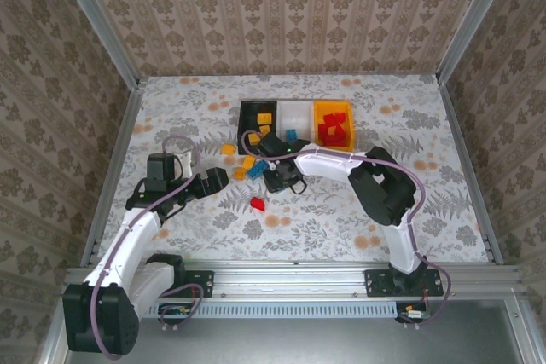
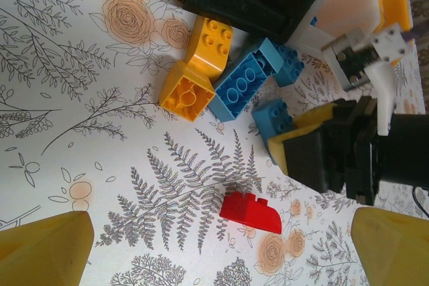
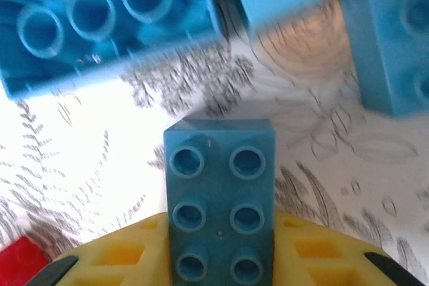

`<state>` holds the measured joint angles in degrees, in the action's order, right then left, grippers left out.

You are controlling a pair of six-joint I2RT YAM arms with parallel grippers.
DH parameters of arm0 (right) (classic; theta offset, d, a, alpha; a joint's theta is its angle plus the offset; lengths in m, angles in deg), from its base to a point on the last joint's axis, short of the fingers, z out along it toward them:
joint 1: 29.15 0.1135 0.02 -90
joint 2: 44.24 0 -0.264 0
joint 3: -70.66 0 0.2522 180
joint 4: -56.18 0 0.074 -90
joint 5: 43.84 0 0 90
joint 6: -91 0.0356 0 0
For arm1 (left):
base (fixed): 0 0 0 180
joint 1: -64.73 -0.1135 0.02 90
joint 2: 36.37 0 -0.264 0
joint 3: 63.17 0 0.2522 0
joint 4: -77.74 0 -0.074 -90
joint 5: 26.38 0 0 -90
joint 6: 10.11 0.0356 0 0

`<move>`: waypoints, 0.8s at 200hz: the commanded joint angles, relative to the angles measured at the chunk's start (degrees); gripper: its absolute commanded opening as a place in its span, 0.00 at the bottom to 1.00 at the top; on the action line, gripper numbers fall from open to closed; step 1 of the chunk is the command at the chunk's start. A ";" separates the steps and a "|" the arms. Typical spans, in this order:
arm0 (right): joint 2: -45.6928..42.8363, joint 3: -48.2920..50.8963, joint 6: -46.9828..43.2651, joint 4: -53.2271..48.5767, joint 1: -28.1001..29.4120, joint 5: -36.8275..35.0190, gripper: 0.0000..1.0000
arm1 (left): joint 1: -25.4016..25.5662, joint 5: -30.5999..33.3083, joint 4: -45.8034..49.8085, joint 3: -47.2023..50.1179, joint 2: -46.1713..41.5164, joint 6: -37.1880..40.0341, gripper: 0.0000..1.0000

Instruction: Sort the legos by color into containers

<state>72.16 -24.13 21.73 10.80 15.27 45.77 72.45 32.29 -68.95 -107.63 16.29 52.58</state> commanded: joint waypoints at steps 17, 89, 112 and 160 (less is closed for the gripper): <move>-7.79 5.34 2.61 -0.81 -0.17 -3.93 0.29 | -0.65 -1.25 -1.47 0.47 0.41 0.32 1.00; -18.61 6.62 6.94 -0.91 -6.75 1.92 0.28 | -0.70 -1.34 -1.50 0.55 0.42 -0.06 1.00; -18.36 3.20 8.24 -1.74 -9.96 3.96 0.28 | -0.73 -1.41 -1.57 0.55 0.44 -0.11 1.00; -13.77 -6.03 8.41 -3.31 -13.77 6.75 0.28 | -0.74 -1.45 -1.55 0.73 0.54 -0.20 1.00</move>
<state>55.59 -25.14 29.22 9.16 2.57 49.75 72.13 31.90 -69.52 -107.63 16.56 52.52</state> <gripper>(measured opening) 0.321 0.997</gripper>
